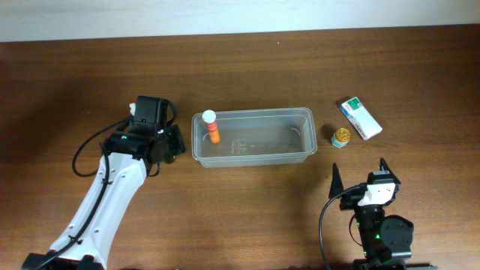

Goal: Pack container
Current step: 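Move left gripper back and lower onto the dark brown bottle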

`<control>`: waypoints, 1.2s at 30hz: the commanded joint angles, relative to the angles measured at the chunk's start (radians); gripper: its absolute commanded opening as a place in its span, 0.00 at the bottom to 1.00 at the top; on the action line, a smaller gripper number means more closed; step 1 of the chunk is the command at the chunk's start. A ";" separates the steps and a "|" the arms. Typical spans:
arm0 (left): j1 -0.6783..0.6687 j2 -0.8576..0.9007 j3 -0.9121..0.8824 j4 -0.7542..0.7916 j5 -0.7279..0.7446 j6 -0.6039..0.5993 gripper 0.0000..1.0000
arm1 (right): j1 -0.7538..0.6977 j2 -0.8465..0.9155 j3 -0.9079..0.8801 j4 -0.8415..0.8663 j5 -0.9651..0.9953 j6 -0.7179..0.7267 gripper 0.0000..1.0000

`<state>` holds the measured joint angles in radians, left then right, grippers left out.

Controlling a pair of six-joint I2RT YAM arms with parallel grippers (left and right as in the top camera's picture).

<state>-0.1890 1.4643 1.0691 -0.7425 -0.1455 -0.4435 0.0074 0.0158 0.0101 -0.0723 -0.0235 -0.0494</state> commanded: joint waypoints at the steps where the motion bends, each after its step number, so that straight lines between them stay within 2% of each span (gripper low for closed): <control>1: 0.003 0.027 -0.008 0.010 -0.029 -0.012 0.72 | -0.002 -0.006 -0.005 -0.006 0.005 0.001 0.98; 9: 0.003 0.098 -0.008 0.027 -0.046 -0.011 0.72 | -0.002 -0.006 -0.005 -0.006 0.005 0.001 0.98; 14: 0.003 0.107 -0.008 0.044 -0.046 -0.011 0.64 | -0.002 -0.006 -0.005 -0.006 0.006 0.001 0.98; 32: 0.002 0.107 -0.008 0.055 -0.124 0.026 0.63 | -0.002 -0.006 -0.005 -0.006 0.005 0.001 0.98; 36: 0.002 0.107 -0.008 0.058 -0.124 0.026 0.50 | -0.002 -0.006 -0.005 -0.006 0.005 0.001 0.98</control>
<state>-0.1894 1.5646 1.0676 -0.6907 -0.2481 -0.4301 0.0074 0.0158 0.0101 -0.0723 -0.0235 -0.0494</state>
